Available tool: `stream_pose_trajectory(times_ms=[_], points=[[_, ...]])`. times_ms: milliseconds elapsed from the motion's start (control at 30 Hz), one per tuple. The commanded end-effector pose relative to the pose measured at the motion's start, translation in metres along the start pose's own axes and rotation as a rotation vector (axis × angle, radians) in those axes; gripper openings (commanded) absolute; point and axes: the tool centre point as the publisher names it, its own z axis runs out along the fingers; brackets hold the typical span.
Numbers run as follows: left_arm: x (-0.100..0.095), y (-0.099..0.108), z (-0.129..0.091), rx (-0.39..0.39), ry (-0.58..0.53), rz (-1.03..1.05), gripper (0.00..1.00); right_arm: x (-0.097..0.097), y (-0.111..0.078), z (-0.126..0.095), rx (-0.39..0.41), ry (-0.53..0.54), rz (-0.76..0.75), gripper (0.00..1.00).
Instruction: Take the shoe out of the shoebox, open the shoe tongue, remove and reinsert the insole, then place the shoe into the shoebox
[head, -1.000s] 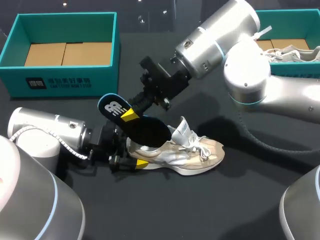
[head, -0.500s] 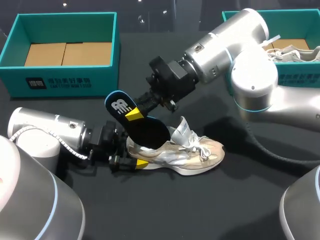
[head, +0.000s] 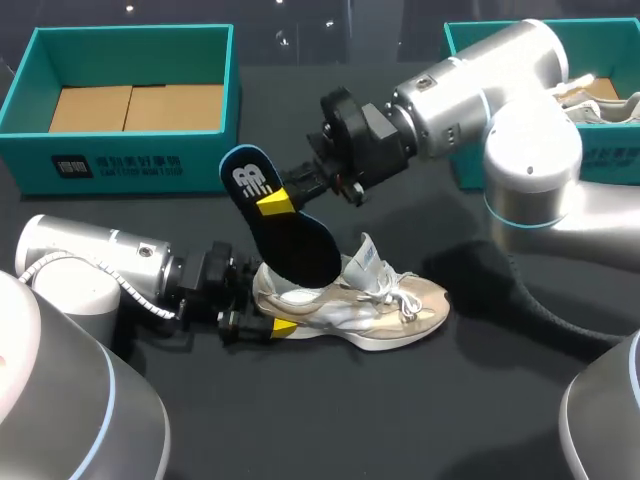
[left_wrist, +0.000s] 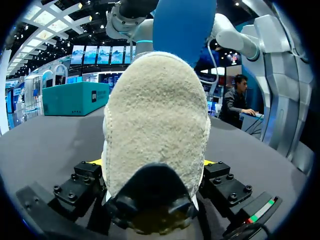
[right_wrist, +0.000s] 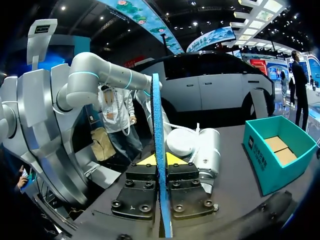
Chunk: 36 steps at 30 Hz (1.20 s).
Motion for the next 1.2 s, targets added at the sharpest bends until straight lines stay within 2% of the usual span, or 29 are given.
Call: stream_pose_trajectory(times_ms=[33,133,200,633,867,1200], points=[[-0.001,0.002,0.000,0.000,0.000,0.000,0.00,0.022,0.011,-0.017,-0.019,-0.093,0.018,0.00],[-0.001,0.002,0.000,0.000,0.000,0.000,0.00,0.027,0.020,-0.028,-0.043,-0.138,0.034,0.00],[-0.001,0.002,0.000,0.000,0.000,0.000,0.00,0.029,0.023,-0.041,-0.089,-0.167,0.009,0.00],[-0.001,0.002,0.000,0.000,0.000,0.000,0.00,0.029,0.023,-0.041,-0.089,-0.167,0.009,0.00],[-0.001,0.002,0.000,0.000,0.000,0.000,0.00,0.054,0.030,-0.056,-0.174,-0.301,0.086,0.00],[-0.001,0.002,0.000,0.000,0.000,0.000,0.00,0.078,0.030,-0.069,-0.231,-0.364,0.189,0.00]])
